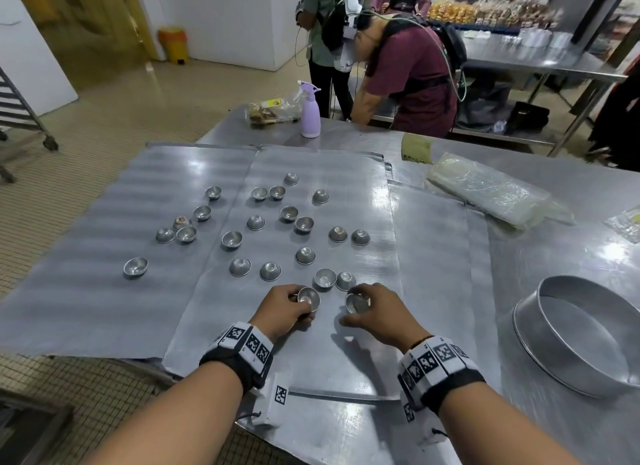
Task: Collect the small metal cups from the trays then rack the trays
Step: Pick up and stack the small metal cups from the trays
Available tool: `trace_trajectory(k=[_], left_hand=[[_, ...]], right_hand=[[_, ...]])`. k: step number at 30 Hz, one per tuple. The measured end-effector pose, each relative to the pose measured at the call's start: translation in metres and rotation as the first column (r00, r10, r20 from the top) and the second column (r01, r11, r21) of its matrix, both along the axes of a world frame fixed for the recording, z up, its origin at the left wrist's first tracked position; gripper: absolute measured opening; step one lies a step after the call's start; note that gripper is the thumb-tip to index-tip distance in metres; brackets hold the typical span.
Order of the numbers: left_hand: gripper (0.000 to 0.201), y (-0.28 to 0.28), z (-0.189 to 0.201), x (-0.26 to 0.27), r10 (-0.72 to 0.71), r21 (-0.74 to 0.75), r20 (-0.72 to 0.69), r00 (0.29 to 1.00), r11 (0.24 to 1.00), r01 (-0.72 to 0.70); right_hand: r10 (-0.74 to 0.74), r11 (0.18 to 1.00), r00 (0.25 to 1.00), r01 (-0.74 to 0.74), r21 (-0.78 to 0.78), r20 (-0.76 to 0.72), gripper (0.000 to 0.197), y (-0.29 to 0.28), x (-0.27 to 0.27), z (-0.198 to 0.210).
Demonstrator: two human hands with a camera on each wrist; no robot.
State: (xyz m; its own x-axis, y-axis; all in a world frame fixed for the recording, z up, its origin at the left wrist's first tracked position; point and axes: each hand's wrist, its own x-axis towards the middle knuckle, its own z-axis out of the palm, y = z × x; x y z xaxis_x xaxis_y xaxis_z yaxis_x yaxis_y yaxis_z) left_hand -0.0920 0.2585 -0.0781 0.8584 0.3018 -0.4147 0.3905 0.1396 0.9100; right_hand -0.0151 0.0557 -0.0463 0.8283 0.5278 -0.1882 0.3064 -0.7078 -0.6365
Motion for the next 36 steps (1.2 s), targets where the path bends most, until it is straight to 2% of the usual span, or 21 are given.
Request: trace_trajectory(k=[7, 10, 14, 16, 20, 22, 24, 26, 30, 36], left_hand=[[0.018, 0.006, 0.005, -0.007, 0.022, -0.077, -0.001, 1.000, 0.997, -0.022], [0.017, 0.008, 0.012, -0.007, 0.068, -0.166, -0.005, 0.998, 0.984, -0.068], [0.025, 0.007, 0.021, -0.004, 0.156, -0.382, 0.017, 0.988, 0.914, -0.138], [0.024, 0.005, 0.023, -0.002, 0.152, -0.406, 0.019, 0.988, 0.904, -0.131], [0.016, 0.006, 0.021, 0.001, 0.181, -0.391, 0.007, 0.983, 0.906, -0.164], [0.013, 0.010, 0.015, 0.002, 0.201, -0.336, -0.012, 0.979, 0.922, -0.194], [0.011, 0.012, 0.008, 0.001, 0.165, -0.227, -0.037, 0.986, 0.959, -0.169], [0.012, 0.011, 0.002, 0.001, 0.125, -0.160, -0.047, 0.991, 0.978, -0.131], [0.015, 0.007, -0.005, 0.002, 0.082, -0.085, -0.039, 0.996, 0.993, -0.085], [0.014, 0.000, -0.010, 0.005, 0.043, -0.008, -0.028, 0.999, 0.999, -0.043]], right_hand=[[0.018, 0.987, 1.000, -0.021, 0.162, 0.019, 0.058, 0.032, -0.008, 0.012], [0.013, 0.974, 1.000, -0.018, 0.227, 0.026, 0.059, 0.043, -0.011, 0.014], [0.054, 0.981, 0.996, -0.066, 0.184, 0.072, 0.057, 0.057, -0.014, 0.008], [0.057, 0.987, 0.995, -0.068, 0.146, 0.078, 0.059, 0.061, -0.014, 0.005], [0.066, 0.982, 0.998, -0.069, 0.174, 0.024, 0.072, 0.060, -0.014, 0.003], [-0.032, 0.987, 0.997, 0.020, 0.157, 0.069, 0.059, 0.052, -0.008, 0.001], [-0.179, 0.982, 0.975, 0.168, 0.090, 0.134, 0.043, 0.038, 0.003, -0.003], [-0.267, 0.963, 0.956, 0.270, -0.006, 0.122, 0.040, 0.023, 0.011, -0.010], [-0.202, 0.961, 0.976, 0.212, -0.178, 0.078, 0.047, 0.008, 0.013, -0.027], [-0.175, 0.966, 0.983, 0.183, -0.182, 0.056, 0.037, 0.013, 0.008, -0.034]])
